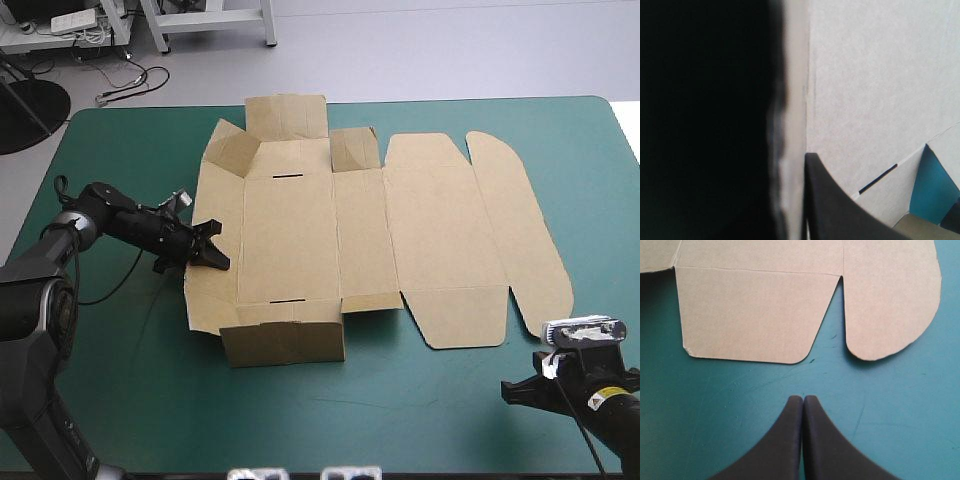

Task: Fold the box

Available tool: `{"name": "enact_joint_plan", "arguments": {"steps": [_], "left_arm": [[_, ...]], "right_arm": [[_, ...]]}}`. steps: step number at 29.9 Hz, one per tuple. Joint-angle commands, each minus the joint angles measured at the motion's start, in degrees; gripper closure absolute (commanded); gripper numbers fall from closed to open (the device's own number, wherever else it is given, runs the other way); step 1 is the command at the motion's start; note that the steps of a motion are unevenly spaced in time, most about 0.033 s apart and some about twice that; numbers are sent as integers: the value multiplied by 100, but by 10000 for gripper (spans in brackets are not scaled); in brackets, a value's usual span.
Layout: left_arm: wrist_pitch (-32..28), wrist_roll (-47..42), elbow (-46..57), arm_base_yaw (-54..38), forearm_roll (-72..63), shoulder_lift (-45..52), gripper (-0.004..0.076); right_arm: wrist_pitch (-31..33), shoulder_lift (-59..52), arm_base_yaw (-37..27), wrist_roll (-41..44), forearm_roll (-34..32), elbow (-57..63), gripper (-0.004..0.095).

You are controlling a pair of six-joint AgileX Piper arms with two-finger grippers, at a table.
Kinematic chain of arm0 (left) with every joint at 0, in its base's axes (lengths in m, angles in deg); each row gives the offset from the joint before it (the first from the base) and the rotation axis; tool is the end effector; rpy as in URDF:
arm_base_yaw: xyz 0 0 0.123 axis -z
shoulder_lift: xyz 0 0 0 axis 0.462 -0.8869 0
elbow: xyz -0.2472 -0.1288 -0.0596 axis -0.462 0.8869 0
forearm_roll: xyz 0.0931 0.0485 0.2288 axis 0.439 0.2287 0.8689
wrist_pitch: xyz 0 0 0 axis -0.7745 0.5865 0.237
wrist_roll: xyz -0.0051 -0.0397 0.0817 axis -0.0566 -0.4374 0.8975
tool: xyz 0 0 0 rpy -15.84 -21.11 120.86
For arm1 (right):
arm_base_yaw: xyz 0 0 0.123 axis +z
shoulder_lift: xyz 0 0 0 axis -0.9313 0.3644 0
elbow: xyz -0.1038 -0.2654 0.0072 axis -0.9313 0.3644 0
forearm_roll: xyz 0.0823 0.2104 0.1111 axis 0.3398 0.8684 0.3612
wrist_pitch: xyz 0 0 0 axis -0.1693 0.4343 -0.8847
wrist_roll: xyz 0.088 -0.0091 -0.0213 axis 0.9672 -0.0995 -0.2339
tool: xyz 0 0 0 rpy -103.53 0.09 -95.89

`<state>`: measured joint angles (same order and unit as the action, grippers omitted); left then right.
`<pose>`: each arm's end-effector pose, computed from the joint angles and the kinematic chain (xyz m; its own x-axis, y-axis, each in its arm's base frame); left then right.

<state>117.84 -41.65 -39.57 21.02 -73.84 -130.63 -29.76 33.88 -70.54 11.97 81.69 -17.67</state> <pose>0.3653 -0.0190 0.1960 -0.9987 -0.0343 -0.0380 -0.0006 0.7503 -0.6611 0.0786 0.0098 0.2668 -0.7054 -0.0811 -0.7041 -0.1375 0.9902 0.0237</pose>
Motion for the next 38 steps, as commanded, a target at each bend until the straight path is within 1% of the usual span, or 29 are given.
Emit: {"name": "enact_joint_plan", "arguments": {"steps": [1,4,9,13,16,20,23,29,33,38], "left_arm": [[397,170,-560,234,294,224,733],[558,95,-1275,520,1034,457,734],[521,84,-2445,1283,2586,950,733],[499,104,-3037,1960,3704,1103,734],[360,158,-3414,2423,4485,1103,733],[166,757,-3663,3041,5475,1103,734],[-103,878,-3700,3415,5989,1103,733],[-481,1453,-3700,3960,6130,1103,734],[-575,1842,-3700,4414,6219,1112,734],[-565,1764,-3700,4994,6609,1112,734]], "right_arm": [[-333,18,6,32,10,-163,923],[-333,18,6,62,2,-163,923],[-333,18,6,62,2,-163,923],[-333,18,6,62,2,-163,923],[-333,18,6,62,2,-163,923],[-333,18,6,62,2,-163,923],[-333,18,6,62,2,-163,923],[-333,18,6,62,2,-163,923],[-333,18,6,62,2,-163,923],[-355,18,6,62,-13,-163,923]]}}
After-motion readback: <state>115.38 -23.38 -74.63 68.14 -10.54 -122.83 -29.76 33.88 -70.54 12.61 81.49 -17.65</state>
